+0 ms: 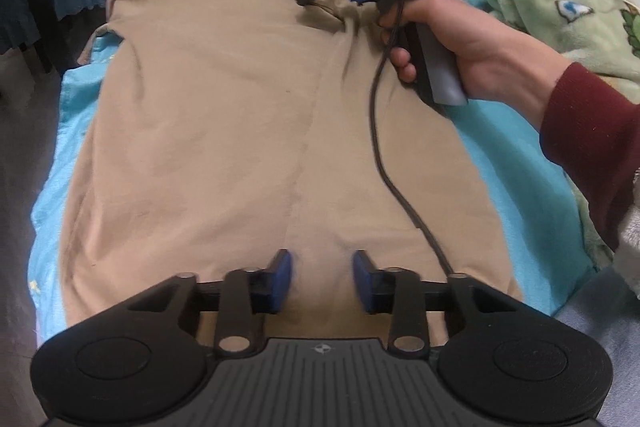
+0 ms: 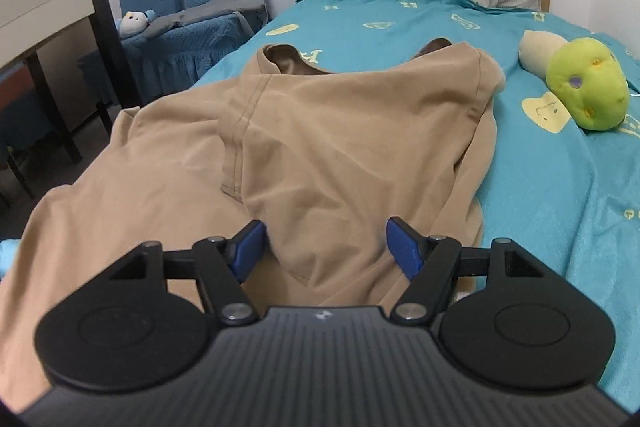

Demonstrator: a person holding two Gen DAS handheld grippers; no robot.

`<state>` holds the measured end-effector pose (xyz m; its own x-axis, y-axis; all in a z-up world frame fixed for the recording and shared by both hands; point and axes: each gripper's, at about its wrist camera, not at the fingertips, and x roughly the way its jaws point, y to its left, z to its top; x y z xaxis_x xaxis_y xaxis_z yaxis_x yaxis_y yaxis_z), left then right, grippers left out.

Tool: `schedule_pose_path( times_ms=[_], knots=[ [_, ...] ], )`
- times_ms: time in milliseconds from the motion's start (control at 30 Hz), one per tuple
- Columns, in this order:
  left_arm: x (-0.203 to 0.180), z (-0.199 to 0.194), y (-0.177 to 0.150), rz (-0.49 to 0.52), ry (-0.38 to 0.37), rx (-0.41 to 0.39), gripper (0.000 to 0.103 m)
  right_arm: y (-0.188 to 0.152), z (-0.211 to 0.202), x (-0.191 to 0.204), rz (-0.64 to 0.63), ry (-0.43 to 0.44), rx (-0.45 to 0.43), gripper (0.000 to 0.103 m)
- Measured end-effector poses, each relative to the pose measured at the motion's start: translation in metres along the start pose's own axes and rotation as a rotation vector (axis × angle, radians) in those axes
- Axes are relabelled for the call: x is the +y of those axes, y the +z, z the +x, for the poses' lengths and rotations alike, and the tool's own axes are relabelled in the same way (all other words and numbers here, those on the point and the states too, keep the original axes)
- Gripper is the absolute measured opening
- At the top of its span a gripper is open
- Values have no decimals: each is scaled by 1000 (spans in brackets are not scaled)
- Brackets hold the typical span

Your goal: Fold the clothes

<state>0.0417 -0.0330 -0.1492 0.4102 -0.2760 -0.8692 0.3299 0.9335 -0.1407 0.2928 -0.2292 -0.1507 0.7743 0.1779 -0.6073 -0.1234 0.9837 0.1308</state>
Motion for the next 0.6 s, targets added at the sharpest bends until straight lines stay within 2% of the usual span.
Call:
schedule_pose_path(
  times_ms=[33,67,100,133,267,367,500,600],
  knots=[
    [1,-2,0,-7,-2,-1,13,1,1,0,1,-6,0,55],
    [1,-4,-1,-10,-9,-2,9,2,1,-1,2,-17,-1,44],
    [1,-6,-2,-7,-16,-5,6,4,2,-2,14,-22,0,27],
    [2,-8,-2,-1,-21,-11,4,6,1,-4,28,-19,-1,19],
    [6,-18,-2,-14,-75,-32,3,14,-3,-11,79,-4,-11,13],
    [10,-26,-3,-40,-121,-25,3,23,-12,-12,122,19,-60,12],
    [12,-23,-5,-61,-122,24,3,35,-21,-8,160,70,-123,11],
    [11,-15,-7,-67,-111,74,3,34,-10,2,152,90,-110,11]
  ],
)
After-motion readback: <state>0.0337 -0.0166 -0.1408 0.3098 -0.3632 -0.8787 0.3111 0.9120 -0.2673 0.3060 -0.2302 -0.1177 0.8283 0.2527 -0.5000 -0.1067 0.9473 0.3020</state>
